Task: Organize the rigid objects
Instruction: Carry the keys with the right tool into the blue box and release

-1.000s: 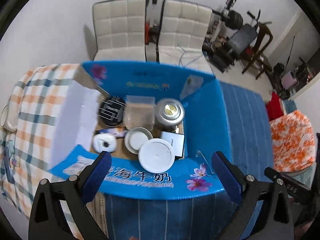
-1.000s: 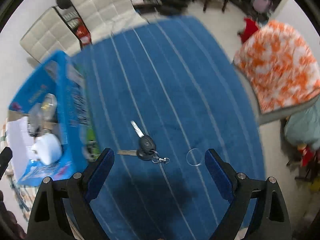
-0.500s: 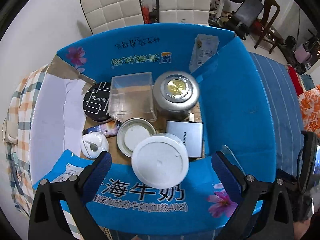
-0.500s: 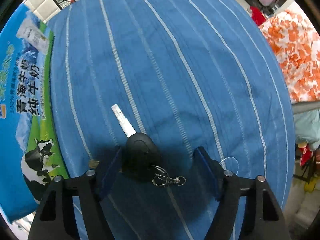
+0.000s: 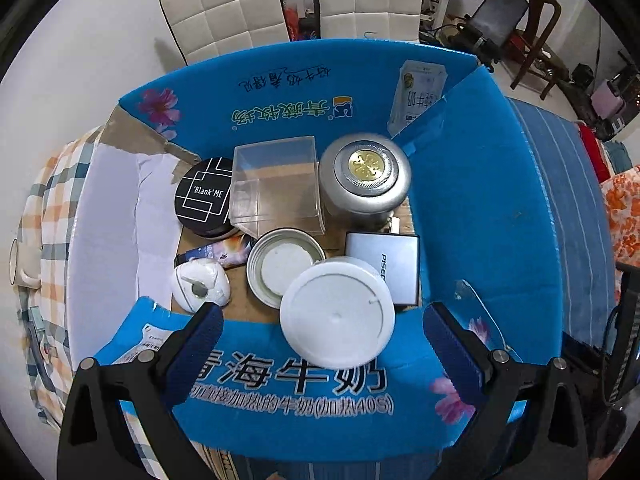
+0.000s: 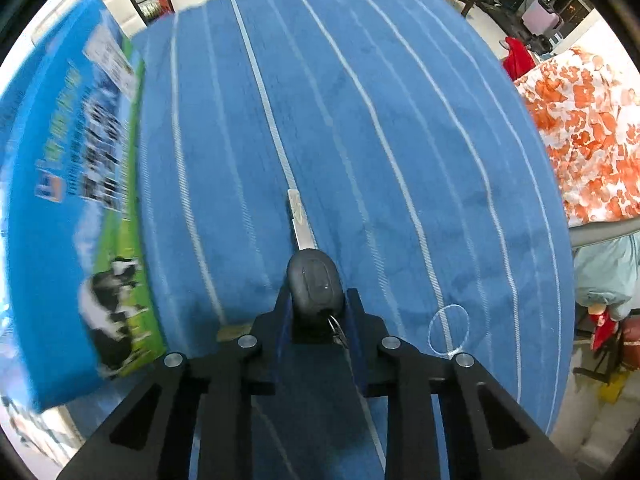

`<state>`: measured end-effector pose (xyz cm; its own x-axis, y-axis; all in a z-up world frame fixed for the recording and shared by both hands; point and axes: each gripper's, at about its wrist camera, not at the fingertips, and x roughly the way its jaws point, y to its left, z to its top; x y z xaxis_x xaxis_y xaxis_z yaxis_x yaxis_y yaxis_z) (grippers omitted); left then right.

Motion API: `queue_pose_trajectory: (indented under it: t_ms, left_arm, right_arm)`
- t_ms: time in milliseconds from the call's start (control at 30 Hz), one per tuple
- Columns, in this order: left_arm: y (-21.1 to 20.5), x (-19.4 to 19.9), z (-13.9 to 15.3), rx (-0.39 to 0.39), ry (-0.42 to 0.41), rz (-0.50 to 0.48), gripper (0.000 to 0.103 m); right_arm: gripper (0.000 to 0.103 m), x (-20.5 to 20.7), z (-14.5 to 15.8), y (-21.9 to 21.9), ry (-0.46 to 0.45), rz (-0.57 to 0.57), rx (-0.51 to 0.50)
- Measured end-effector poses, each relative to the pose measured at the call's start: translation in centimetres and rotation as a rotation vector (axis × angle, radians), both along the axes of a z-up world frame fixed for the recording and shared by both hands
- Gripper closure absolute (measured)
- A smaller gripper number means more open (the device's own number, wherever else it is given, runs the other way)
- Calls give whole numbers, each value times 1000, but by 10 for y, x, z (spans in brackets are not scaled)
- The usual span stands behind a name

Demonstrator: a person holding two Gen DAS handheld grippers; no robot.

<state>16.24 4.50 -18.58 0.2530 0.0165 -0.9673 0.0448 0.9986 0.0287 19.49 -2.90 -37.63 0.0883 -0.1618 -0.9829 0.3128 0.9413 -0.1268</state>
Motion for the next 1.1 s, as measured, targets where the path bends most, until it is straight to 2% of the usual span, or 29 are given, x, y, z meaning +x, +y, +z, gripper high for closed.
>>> queue_pose_trajectory:
  t_ms: [100, 167, 367, 533, 667, 800, 967, 1100]
  left_arm:
    - [5, -5, 14, -30, -10, 7, 0]
    - [9, -10, 30, -50, -31, 12, 0]
    - [21, -15, 73, -84, -99, 29, 0]
    - [33, -15, 102, -117, -144, 39, 0]
    - [54, -11, 117, -141, -168, 73, 0]
    - [80, -4, 115, -121, -189, 135, 0]
    - [102, 6, 85, -78, -163, 180, 0]
    - [106, 12, 55, -54, -101, 171, 0]
  right_arm:
    - [79, -6, 29, 7, -52, 21, 5]
    - [92, -10, 49, 15, -88, 34, 13]
    - [93, -9, 121, 35, -214, 78, 59]
    - [93, 4, 187, 61, -325, 160, 120]
    - [93, 20, 211, 83, -371, 223, 175]
    - [93, 38, 198, 111, -361, 273, 184]
    - [93, 58, 131, 125, -258, 277, 221]
    - [93, 64, 83, 128, -185, 269, 198]
